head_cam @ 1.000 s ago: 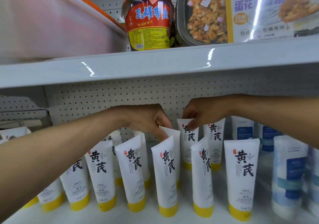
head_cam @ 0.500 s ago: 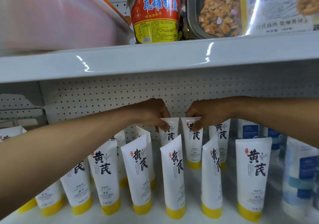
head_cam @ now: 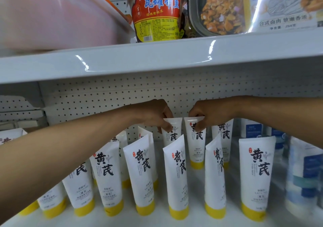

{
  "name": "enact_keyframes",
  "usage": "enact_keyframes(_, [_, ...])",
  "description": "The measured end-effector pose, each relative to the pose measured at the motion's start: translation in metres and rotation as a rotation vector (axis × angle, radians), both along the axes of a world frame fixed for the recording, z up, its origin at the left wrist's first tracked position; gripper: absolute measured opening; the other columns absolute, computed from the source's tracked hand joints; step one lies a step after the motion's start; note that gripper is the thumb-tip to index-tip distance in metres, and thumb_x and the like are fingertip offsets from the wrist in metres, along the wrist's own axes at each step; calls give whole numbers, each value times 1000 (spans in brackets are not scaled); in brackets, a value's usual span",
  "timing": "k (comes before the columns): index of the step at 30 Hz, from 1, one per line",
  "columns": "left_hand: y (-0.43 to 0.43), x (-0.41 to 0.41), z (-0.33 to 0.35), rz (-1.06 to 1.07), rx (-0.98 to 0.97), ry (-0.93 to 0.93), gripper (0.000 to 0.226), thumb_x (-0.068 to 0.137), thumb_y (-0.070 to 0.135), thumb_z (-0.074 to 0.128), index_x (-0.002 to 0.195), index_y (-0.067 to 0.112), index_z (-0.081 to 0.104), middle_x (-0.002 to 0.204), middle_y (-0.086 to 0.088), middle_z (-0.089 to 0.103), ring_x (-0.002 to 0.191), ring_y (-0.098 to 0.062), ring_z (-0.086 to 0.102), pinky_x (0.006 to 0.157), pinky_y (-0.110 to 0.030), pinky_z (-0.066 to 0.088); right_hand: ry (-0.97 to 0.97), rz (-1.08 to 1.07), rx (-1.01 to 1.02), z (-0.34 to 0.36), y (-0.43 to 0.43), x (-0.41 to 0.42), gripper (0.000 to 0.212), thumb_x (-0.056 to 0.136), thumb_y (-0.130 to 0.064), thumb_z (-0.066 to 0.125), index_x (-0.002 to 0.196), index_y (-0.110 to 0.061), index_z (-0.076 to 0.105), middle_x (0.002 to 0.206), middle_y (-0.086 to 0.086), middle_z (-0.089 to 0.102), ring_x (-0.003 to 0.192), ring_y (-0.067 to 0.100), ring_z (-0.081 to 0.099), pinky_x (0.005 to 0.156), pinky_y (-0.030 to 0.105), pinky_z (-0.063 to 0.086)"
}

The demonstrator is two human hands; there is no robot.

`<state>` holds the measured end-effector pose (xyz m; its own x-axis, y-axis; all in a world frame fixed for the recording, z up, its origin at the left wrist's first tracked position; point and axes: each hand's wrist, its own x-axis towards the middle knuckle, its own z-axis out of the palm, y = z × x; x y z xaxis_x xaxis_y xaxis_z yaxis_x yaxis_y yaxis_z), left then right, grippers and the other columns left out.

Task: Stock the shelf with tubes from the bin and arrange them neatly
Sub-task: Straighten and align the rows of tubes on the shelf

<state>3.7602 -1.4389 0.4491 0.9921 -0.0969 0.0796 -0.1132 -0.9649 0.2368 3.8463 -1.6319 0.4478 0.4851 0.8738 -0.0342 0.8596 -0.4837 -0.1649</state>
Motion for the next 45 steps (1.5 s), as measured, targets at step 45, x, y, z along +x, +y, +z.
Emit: enact_keyframes(45, [-115, -158, -54, -125, 10, -906, 33, 92, 33, 62, 123, 22, 61, 120, 7, 60, 114, -11, 49, 96, -21, 35, -581, -89, 842, -35, -111, -157, 21, 88, -21, 65, 109, -17, 66, 101, -4, 61, 88, 9, 56, 81, 20, 43])
